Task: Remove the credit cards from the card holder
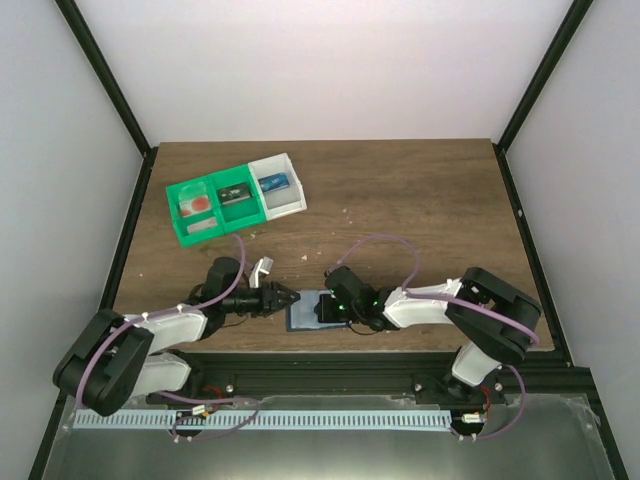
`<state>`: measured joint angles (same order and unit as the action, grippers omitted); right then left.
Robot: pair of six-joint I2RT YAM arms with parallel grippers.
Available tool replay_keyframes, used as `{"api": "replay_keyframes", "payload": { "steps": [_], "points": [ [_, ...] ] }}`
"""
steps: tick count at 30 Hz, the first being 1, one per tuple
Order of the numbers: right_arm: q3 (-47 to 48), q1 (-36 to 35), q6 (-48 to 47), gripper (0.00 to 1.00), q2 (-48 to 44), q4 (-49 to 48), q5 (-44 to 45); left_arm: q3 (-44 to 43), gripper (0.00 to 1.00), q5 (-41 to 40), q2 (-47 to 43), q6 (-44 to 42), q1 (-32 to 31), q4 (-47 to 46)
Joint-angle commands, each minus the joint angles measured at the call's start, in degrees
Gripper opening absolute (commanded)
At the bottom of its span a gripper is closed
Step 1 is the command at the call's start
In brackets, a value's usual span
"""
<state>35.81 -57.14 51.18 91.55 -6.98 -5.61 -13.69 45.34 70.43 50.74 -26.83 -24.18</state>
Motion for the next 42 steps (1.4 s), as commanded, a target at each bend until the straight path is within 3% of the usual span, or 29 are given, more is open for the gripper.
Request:
{"api": "replay_keyframes", "payload": {
  "steps": [1,13,28,42],
  "points": [
    [-1.7,-0.2,0.8,0.02,-0.1,-3.1,-2.6,0.0,0.47,-1.8,3.3,0.8,-1.4,-5.3],
    [-7.2,2.6,3.5,0.02,-0.6,-14.5,-10.3,1.2,0.51,-3.2,7.7,0.4,-1.5,-7.9],
    [-8.5,3.9,5.1,0.02,0.2,-17.3,-12.5,1.6,0.51,-3.6,11.6,2.1,-3.9,-12.3],
    [-8.8,4.1,5.8,0.02,0.0,-17.5,-12.5,0.1,0.58,-7.0,2.6,-2.6,-3.9,3.3]
  ]
}}
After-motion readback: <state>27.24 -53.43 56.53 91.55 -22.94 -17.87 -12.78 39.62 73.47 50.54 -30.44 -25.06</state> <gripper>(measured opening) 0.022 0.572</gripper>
